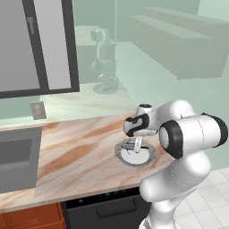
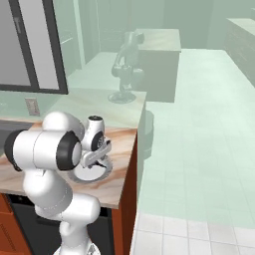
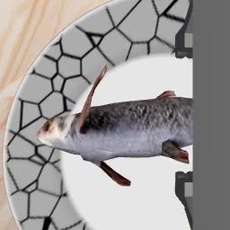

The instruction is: Pick up the knife from the drawer and place it on the cutting board. Then place the meat from the plate to the cutting board.

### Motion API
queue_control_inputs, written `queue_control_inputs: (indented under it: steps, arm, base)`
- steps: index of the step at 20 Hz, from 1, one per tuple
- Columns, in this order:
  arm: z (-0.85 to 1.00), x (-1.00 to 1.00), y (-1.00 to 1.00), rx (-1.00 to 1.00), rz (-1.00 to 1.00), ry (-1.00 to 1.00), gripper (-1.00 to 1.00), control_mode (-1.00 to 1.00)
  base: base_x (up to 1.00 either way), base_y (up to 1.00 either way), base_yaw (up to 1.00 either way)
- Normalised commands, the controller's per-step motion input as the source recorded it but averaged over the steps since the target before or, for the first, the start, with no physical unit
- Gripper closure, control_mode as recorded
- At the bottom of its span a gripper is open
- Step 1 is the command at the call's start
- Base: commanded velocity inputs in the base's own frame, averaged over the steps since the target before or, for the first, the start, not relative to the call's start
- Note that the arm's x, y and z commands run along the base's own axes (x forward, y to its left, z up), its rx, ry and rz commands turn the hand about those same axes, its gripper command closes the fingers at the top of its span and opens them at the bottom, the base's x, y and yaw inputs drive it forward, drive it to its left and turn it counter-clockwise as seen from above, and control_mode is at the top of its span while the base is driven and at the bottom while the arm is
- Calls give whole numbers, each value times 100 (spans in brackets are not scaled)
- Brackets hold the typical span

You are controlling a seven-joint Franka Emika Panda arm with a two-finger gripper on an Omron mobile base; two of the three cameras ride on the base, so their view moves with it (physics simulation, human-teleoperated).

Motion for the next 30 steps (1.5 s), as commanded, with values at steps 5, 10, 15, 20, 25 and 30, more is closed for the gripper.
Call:
queue_control_inputs:
  steps: [5, 10, 15, 20, 25, 30]
  arm:
    - [0, 2, 0, 0, 0, 0, -100, -100]
    - [-24, -8, 0, 0, 0, 1, 100, -100]
    - [-26, -7, 1, 0, 0, 4, 100, -100]
    - [3, -1, 0, 0, 0, 0, 100, -100]
    - [64, -15, 0, 1, 0, -4, 100, -100]
    - [80, -28, 0, 3, 0, -7, 100, -100]
  base:
    - [0, 0, 0]
    - [0, 0, 0]
    - [0, 0, 0]
    - [0, 0, 0]
    - [0, 0, 0]
    - [0, 0, 0]
